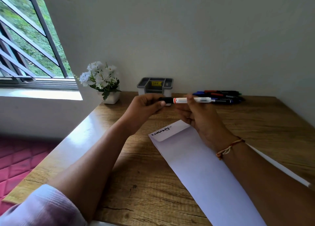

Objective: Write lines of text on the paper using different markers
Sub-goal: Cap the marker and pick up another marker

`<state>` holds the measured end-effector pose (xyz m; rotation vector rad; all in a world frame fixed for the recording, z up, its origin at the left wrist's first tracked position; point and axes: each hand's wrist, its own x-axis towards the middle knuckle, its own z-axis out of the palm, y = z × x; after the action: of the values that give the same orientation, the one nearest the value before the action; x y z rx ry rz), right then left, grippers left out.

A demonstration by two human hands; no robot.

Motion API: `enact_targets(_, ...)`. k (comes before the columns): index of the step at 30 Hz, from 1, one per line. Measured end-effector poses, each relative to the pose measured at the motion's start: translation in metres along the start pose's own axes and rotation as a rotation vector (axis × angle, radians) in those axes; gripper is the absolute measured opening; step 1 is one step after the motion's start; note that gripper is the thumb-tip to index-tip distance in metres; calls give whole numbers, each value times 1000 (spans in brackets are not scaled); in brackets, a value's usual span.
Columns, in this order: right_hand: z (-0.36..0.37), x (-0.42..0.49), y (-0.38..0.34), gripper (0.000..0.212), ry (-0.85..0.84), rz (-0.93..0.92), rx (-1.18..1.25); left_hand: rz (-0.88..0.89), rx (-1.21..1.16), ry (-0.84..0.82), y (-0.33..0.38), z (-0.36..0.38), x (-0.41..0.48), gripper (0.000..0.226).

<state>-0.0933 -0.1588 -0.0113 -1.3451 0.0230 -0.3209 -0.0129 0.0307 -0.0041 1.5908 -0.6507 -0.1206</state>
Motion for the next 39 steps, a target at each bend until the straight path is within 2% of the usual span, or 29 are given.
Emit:
enact_targets(2,-3,4,-1,37,112,-14,-61,63,-91,147,3,0,1,25)
enact_targets(4,-8,7,2,32,195,-74,-279,161,-77,331,7,0,5,19)
enact_targets(6,-9,8,7,28,175,-160,-504,251,6,476,13,0,14,15)
enact_targets(8,-8,4,10,33,121,-233,-640,314,150,584,19,2,28,15)
enact_targets(10,-7,2,10,41,80,-295,-709,367,321,639,25,3,42,17)
enact_targets(15,-10,3,8,37,37,-298,-745,425,617,635,33,11,76,23)
enact_targets(19,-11,5,10,36,54,-286,-818,354,698,524,27,23,89,29)
enact_targets(23,-9,5,12,31,23,-237,-927,228,741,447,11,27,91,21)
enact_targets(27,-7,3,8,28,-24,-202,-1013,217,810,403,1,25,86,25)
enact_targets(29,-7,4,6,27,-38,-177,-1079,291,951,430,0,23,85,31)
enact_targets(32,-10,4,4,24,-52,-144,-1193,605,1092,405,7,33,84,25)
enact_targets(33,-11,4,4,24,-55,-138,-1224,661,1110,317,9,42,85,21)
enact_targets(34,-12,5,5,24,-58,-129,-1251,645,1109,179,10,52,86,19)
enact_targets(37,-13,10,5,26,-125,-66,-1365,320,1116,-223,7,87,95,32)
enact_targets(39,-13,10,4,29,-188,-28,-1422,171,1202,-381,0,105,102,43)
